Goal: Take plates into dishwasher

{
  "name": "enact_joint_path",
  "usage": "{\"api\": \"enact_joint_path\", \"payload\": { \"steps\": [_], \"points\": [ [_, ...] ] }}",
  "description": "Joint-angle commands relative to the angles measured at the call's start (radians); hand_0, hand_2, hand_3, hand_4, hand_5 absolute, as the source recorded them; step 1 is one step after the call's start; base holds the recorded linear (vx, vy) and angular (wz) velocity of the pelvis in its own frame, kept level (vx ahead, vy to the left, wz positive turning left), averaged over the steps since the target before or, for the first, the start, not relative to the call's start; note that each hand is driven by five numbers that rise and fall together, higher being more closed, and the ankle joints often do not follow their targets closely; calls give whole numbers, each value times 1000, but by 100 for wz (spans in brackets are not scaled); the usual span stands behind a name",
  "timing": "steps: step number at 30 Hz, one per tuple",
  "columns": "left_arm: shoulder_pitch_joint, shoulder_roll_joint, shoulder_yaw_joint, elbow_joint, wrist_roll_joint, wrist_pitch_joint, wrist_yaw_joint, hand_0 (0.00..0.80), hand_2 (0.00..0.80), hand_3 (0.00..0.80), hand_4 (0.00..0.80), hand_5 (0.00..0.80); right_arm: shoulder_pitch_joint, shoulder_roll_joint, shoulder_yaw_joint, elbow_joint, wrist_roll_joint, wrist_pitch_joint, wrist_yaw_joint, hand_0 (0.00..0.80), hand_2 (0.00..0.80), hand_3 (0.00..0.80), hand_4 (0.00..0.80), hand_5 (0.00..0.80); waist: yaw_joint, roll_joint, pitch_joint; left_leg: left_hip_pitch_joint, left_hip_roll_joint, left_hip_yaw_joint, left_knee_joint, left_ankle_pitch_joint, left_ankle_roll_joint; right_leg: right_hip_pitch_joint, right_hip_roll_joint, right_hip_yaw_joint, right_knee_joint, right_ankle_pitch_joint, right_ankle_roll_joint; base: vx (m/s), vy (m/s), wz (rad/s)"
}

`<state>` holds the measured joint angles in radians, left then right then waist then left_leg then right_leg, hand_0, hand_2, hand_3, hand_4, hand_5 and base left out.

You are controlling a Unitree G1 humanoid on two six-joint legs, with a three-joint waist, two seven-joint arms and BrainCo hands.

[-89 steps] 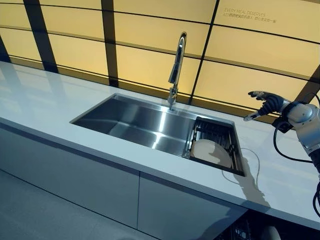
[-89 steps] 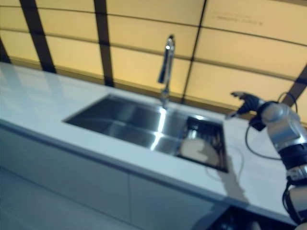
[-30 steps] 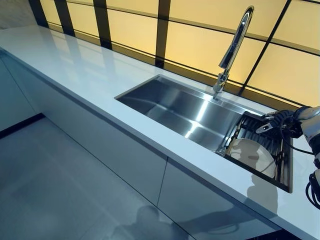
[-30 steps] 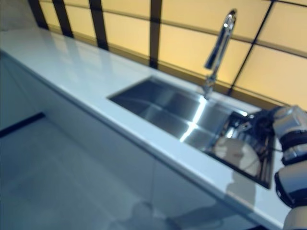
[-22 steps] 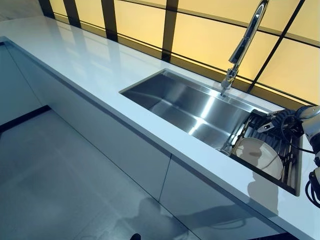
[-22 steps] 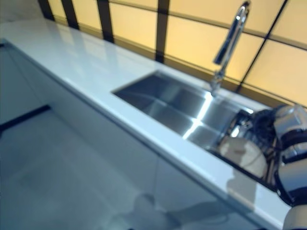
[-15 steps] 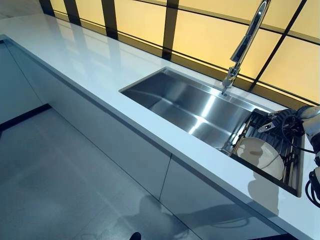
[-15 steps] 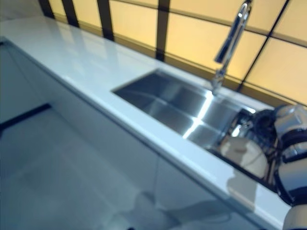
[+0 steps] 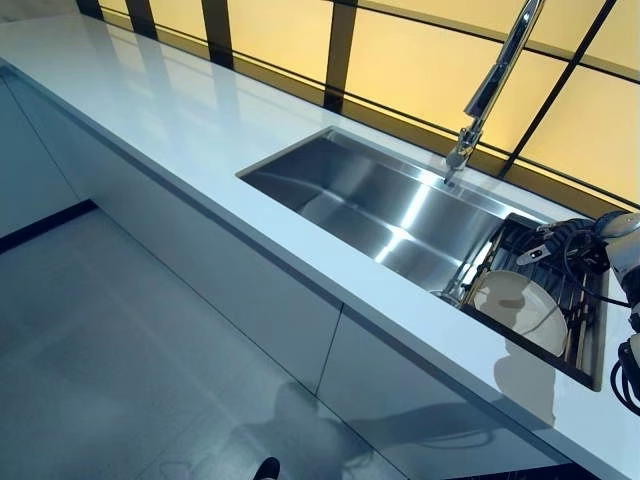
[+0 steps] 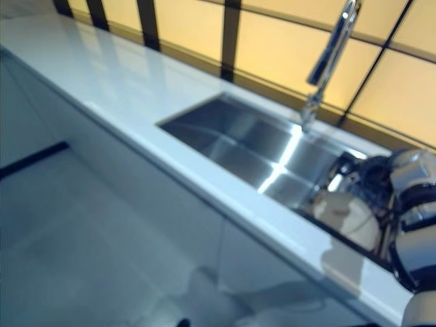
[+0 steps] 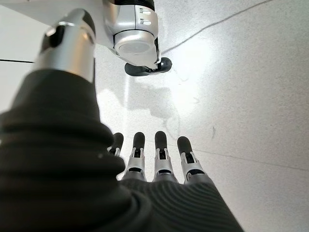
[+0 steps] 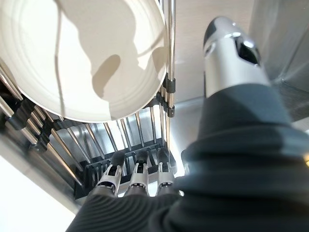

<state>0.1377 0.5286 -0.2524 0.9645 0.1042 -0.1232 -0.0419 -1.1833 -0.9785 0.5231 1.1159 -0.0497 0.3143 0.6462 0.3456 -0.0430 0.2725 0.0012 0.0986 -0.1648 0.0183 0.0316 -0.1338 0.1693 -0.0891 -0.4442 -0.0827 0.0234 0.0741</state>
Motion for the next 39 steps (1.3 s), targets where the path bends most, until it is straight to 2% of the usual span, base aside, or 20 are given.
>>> {"api": "enact_joint_path", "payload": {
  "steps": [1, 18, 39],
  "points": [
    [-5, 43, -29, -24, 3, -29, 9, 0, 0, 0, 0, 0, -103, -67, 92, -23, -43, -45, 7, 0, 0, 0, 0, 0, 10, 16, -27, -58, 16, 38, -34, 115, 12, -42, 25, 1, 147, -69, -57, 0, 0, 0],
    [-30, 73, -30, -67, -15, -34, 2, 0, 0, 0, 0, 0, -81, -62, 107, -11, -38, -59, 77, 0, 0, 0, 0, 0, 18, 13, 24, -91, 12, 43, -38, 122, 19, -79, 17, -6, 156, -60, -52, -10, -5, 1],
    [-52, 117, -27, -129, -59, -43, -19, 0, 0, 0, 0, 0, -75, -79, 102, -13, -12, -59, 87, 0, 0, 0, 0, 0, 20, 34, 84, -144, 2, 56, -38, 129, 27, -138, -3, -25, 183, -55, -45, -22, 3, 1]
  ]
}}
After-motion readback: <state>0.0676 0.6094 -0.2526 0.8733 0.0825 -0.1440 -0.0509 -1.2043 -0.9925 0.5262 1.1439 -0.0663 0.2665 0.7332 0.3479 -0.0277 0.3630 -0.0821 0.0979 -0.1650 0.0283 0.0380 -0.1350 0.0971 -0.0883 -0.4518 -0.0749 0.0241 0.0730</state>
